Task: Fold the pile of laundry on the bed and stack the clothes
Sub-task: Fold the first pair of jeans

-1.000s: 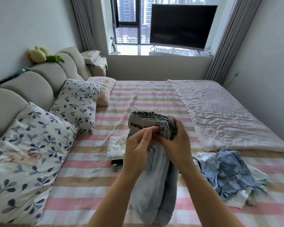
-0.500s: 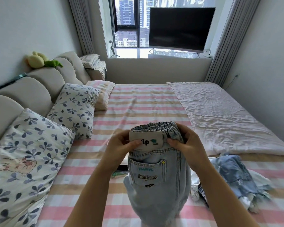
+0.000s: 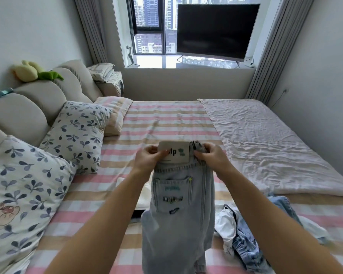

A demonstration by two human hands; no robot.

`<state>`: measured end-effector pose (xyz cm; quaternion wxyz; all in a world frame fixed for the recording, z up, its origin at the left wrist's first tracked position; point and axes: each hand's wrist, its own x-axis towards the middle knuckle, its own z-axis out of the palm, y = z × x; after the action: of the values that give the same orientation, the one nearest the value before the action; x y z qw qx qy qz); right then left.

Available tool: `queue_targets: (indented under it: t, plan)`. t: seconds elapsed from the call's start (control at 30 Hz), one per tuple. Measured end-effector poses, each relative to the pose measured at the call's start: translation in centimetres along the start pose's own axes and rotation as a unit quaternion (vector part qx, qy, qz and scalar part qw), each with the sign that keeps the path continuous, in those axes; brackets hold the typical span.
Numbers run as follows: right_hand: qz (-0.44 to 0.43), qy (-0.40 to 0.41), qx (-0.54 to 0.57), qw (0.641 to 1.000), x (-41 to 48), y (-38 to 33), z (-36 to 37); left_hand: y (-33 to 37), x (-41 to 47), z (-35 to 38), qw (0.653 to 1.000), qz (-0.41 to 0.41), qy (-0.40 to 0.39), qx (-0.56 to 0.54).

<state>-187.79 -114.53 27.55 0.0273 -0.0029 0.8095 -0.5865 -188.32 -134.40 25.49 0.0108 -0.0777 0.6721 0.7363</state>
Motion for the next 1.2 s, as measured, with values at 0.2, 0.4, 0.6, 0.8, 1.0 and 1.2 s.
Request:
queue_targets:
  t: [0.2, 0.4, 0.6, 0.8, 1.0, 1.2]
  plan:
    - [-0.078, 0.065, 0.063, 0.993, 7.9, -5.2, -2.1, 6.6, 7.5, 2.4, 0.995, 0.100, 0.000, -0.023]
    - [-0.169, 0.110, 0.066, 0.977, 11.4, -6.9, -3.1, 9.4, 10.4, 2.9, 0.977, 0.209, -0.024, -0.034]
    - [-0.103, 0.055, 0.060, 0.991, 12.0, -0.3, -1.1, 3.4, 11.0, 1.9, 0.994, 0.100, -0.027, 0.027]
    - [0.040, 0.021, 0.001, 0.999, 11.1, 9.0, 2.2, -5.4, 10.4, 1.6, 0.991, -0.072, -0.015, 0.108]
    - [0.185, -0.054, -0.035, 0.981, 7.1, 18.2, 5.2, -14.9, 7.3, 1.2, 0.963, -0.189, -0.024, 0.191]
    - [0.181, -0.074, -0.024, 0.980, -1.4, 26.1, 7.2, -24.9, 1.1, -0.8, 0.966, -0.206, -0.045, 0.153]
